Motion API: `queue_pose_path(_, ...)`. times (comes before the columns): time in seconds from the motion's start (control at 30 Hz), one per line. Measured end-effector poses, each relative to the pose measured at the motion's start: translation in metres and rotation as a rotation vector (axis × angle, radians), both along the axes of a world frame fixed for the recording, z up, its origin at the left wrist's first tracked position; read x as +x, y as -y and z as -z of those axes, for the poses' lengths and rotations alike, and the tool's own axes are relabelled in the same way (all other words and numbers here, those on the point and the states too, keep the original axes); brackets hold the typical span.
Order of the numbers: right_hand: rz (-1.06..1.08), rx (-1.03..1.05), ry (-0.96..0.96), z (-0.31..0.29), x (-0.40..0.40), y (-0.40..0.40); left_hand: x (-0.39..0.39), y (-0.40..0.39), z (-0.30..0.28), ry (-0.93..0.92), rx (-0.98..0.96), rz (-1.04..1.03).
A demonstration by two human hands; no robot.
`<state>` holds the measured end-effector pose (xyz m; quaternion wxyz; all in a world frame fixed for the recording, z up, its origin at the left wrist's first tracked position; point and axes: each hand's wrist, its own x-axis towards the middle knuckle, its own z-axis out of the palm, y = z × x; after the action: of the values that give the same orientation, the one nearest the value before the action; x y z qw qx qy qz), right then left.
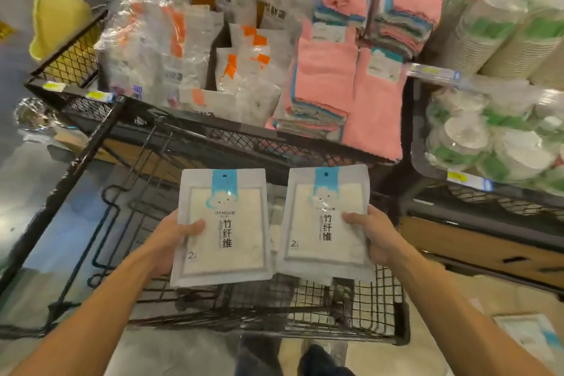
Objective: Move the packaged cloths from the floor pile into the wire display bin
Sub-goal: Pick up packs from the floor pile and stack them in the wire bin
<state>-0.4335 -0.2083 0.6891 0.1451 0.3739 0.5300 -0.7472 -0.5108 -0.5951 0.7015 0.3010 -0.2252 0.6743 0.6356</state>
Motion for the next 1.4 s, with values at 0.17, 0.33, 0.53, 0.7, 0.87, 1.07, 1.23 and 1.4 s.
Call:
queue_pose_path(0.17,0.004,0.098,0.12,0.049,-0.031,0.026,-0.055,0.007,0.068,0.056,-0.03,0.037)
queue_pose_path(0.33,-0.004,0.24,0.199,0.11,-0.05,0.051,-0.097,0.015,0.144,0.039,-0.12,0.158)
queue_pose_path(0.53,-0.014,0.502,0.248,0.153,-0.065,0.078,-0.112,0.014,0.189,-0.092,-0.389,0.253)
queue_pose_path(0.7,-0.232,0.98,0.362,0.179,-0.065,0.084,-0.103,0.001,0.202,-0.338,-0.707,0.367)
queue_pose_path(0.87,-0.392,1.368,0.378,0.166,-0.072,0.089,-0.086,-0.015,0.195,-0.583,-1.004,0.549)
queue_pose_path(1.07,-0.545,1.371,0.248,0.119,-0.064,0.075,-0.071,-0.02,0.142,-0.669,-1.112,0.695)
queue_pose_path(1.23,-0.614,1.38,0.107,0.064,-0.05,0.056,-0.056,-0.038,0.075,-0.654,-1.185,0.684)
queue_pose_path(1.4,-0.679,1.413,0.042,-0.008,-0.033,0.033,-0.034,-0.07,-0.004,-0.691,-1.21,0.674)
